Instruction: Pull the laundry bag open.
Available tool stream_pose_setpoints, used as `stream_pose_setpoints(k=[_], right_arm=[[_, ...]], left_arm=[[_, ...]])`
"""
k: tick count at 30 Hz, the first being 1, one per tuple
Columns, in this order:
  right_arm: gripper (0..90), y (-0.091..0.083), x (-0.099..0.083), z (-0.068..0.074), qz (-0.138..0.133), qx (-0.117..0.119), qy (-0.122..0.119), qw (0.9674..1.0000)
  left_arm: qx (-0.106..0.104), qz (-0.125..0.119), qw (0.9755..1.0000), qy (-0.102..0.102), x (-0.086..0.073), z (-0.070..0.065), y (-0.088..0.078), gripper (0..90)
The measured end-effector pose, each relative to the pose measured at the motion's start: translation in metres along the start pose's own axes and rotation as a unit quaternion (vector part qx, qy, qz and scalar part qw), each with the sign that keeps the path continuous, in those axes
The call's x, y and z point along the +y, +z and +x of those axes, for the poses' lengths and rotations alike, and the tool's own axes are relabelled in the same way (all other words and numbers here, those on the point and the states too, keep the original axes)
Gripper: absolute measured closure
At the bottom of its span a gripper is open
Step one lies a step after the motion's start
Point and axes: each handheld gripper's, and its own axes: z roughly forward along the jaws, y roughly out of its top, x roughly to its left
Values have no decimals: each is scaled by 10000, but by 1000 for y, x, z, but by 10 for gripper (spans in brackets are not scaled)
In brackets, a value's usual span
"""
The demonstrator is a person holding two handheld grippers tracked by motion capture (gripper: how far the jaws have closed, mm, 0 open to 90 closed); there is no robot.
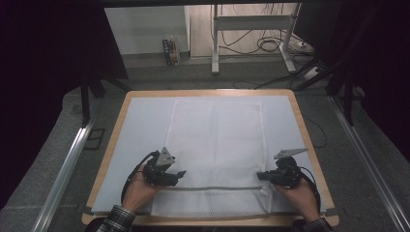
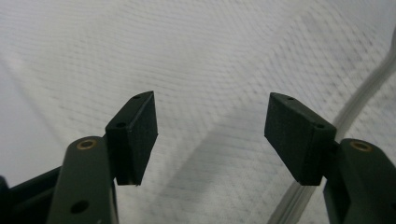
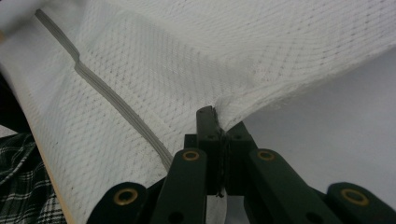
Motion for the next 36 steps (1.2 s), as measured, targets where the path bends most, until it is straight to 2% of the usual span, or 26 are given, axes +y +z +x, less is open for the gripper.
stream_pose_setpoints(k=[3, 4, 5, 9, 10, 12, 13, 15, 17, 21, 26, 36], right_arm=[[869, 0, 0, 0, 10, -11, 6, 10000], [869, 0, 0, 0, 14, -15, 9, 10000], [869, 0, 0, 0, 14, -15, 9, 10000], [868, 1, 0, 0, 13, -31, 20, 10000], [868, 1, 0, 0, 12, -32, 31, 10000], [869, 1, 0, 0, 12, -35, 35, 10000], [868, 1, 0, 0, 22, -32, 46, 10000], [869, 1, 0, 0, 26, -34, 53, 10000], [868, 1, 0, -1, 21, -37, 67, 10000], [868, 1, 0, -1, 21, -38, 73, 10000], [868, 1, 0, -1, 6, -36, 83, 10000], [866, 1, 0, -2, 22, -21, 142, 9999]], left_arm=[[-133, -114, 9997, -145, 0, 2, -4, 332], [-279, -154, 9994, -116, 3, -3, -3, 344], [-279, -154, 9994, -116, 3, -3, -3, 355], [-648, -171, 9977, 65, 15, -17, 4, 404], [-768, -184, 9968, 86, 19, -21, 7, 444], [-979, -205, 9949, 140, 26, -29, 13, 461], [-1074, -208, 9939, 166, 30, -33, 16, 505], [-1251, -217, 9917, 198, 37, -41, 22, 521], [-1380, -225, 9898, 259, 43, -48, 28, 579], [-1660, -169, 9853, 378, 53, -63, 41, 629], [-1945, -72, 9794, 540, 62, -81, 58, 684], [-2283, -38, 9713, 665, 77, -109, 82, 741]])
